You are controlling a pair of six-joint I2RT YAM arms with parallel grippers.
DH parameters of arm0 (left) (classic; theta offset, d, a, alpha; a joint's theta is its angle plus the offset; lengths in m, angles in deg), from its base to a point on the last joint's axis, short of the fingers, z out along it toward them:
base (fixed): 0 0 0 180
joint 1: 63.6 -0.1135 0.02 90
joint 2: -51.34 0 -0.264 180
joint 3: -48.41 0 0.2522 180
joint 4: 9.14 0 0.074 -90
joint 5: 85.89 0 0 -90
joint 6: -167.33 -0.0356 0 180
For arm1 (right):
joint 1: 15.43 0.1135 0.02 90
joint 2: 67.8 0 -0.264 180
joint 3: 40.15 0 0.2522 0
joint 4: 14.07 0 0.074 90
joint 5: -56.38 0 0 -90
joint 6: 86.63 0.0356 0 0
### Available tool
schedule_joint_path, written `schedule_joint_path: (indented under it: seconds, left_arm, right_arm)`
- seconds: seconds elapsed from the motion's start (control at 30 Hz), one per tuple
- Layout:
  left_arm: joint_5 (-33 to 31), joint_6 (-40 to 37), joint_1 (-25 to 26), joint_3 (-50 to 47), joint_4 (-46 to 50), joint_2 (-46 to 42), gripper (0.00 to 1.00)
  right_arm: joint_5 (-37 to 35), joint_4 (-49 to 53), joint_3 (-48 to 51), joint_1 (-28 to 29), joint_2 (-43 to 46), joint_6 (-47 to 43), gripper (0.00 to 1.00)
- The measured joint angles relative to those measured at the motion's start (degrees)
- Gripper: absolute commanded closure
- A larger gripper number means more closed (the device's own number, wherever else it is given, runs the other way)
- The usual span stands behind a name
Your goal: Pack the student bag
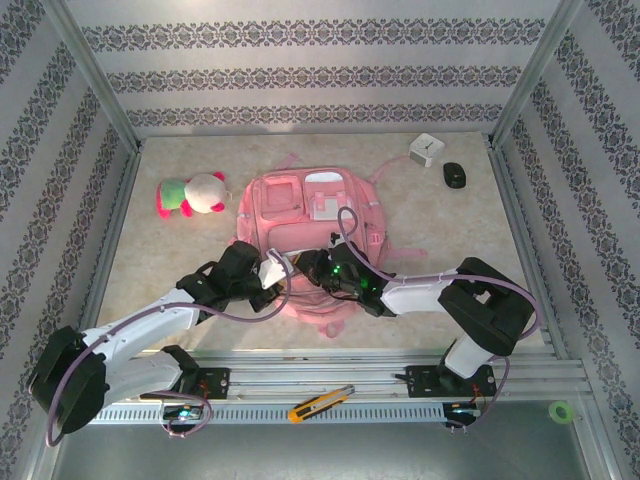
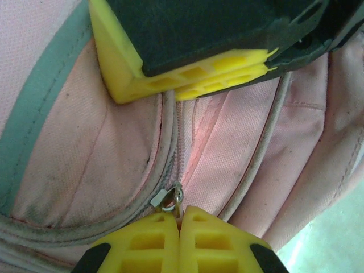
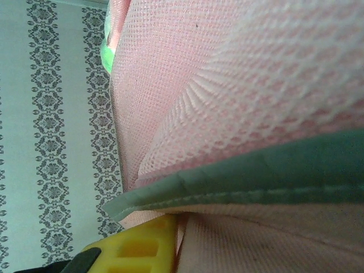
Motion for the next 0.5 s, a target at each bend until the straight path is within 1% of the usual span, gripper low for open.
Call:
schedule_joint_path:
  seconds: [0.13,0.3,0.5]
  left_arm:
    - [-0.9,5.2,1.1,0.0,-1.9,1.4,1.0]
    - [-3.0,13.3,2.1,0.0,-3.6,2.6,1.0]
    - [-3.5,19.7,2.1,-0.4,-4.6,4.1,1.0]
  right_arm:
    - [0.2,2.5,0.0,0.0,1.9,-2.0,0.62]
    - [1.4,5.5,2.8,0.0,9.7,-3.6,0.54]
    - [3.1,20.3,4.2,-0.6,23.2,-8.8,0.46]
